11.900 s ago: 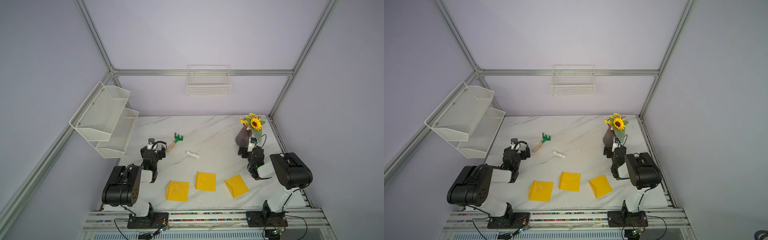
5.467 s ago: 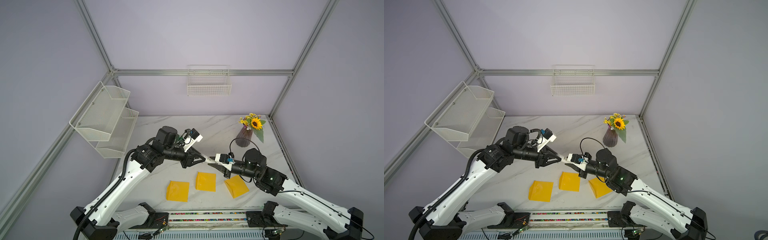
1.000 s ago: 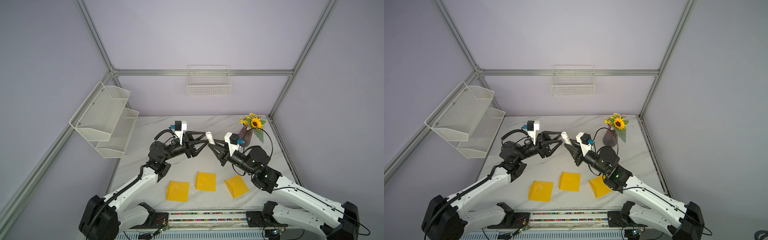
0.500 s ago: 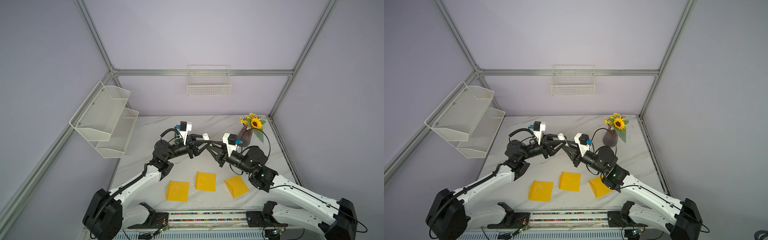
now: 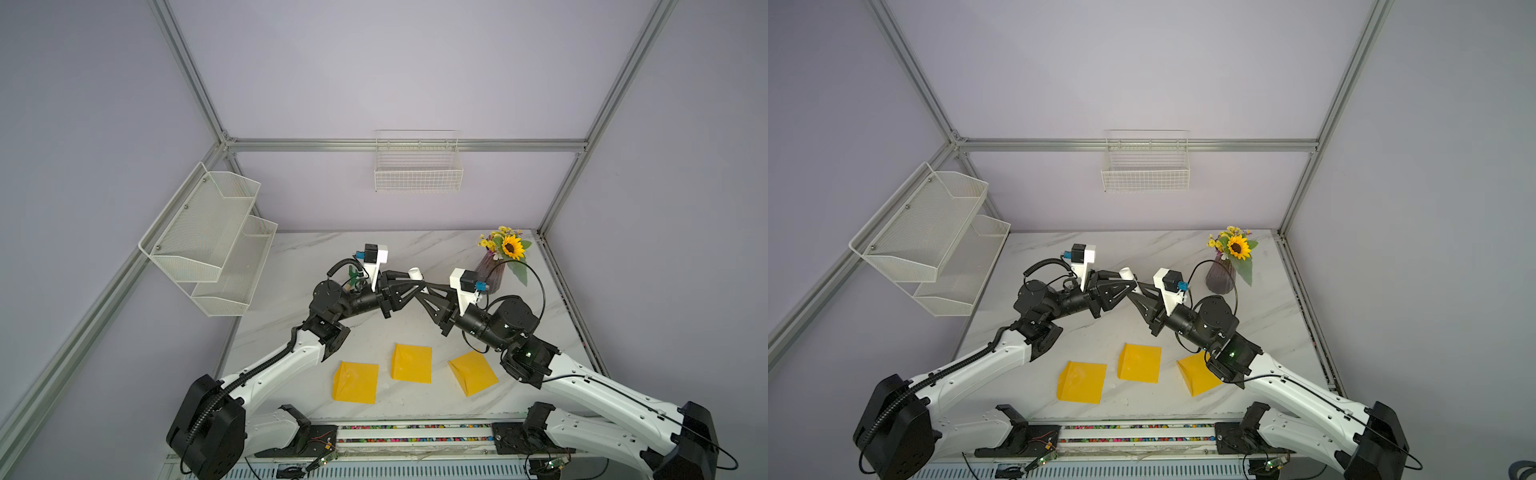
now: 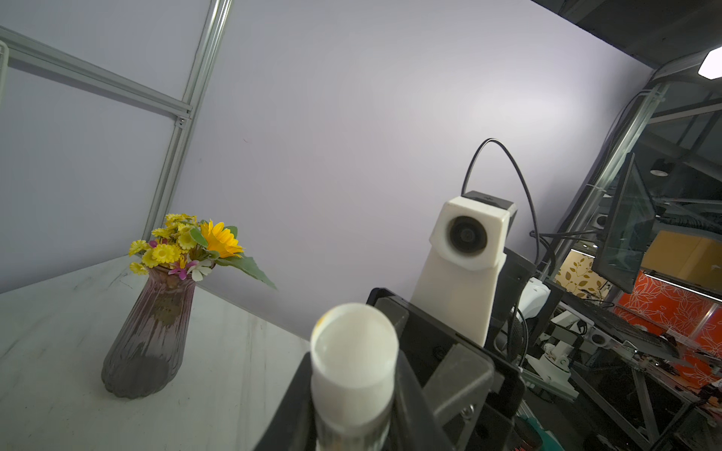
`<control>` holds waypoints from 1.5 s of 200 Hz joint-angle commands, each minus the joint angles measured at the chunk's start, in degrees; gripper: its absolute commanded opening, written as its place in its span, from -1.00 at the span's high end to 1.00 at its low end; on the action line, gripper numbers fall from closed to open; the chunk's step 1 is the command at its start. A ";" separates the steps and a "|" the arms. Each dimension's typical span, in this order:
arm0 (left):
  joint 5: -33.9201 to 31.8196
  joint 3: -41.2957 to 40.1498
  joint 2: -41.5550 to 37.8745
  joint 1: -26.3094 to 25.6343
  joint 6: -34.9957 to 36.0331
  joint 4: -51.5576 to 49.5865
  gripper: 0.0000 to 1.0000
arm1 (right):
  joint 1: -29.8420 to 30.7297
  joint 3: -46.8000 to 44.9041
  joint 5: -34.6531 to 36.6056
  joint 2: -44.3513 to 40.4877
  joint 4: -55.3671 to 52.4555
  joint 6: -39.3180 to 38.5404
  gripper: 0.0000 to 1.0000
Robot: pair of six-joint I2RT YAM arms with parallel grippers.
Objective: Seal the envelope with a glue stick
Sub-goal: Unscrew the glue stick.
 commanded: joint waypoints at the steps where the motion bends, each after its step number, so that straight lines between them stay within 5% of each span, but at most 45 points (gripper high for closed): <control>1: -1.60 3.05 -1.81 -0.39 3.73 -3.73 0.76 | 0.13 -1.22 -0.14 -1.01 -1.04 1.17 0.36; 135: -5.09 5.98 -2.60 -0.44 6.94 -8.86 0.75 | 0.12 0.54 -1.37 0.83 -1.96 1.04 0.23; 150: -4.44 6.49 -2.17 -0.33 6.78 -8.89 0.75 | 0.13 0.25 -1.29 0.81 -1.31 1.09 0.35; 181: -3.64 6.45 -1.95 -0.53 5.85 -8.03 0.57 | 0.13 0.85 -1.33 1.40 -1.03 1.36 1.00; 221: -2.66 6.08 -1.62 -0.74 5.30 -6.58 0.08 | 0.13 1.82 -1.33 0.91 -0.64 1.42 1.00; 300: -1.19 6.24 -0.19 -1.02 5.55 -6.33 0.11 | 0.08 1.94 -1.64 0.99 0.68 2.43 1.00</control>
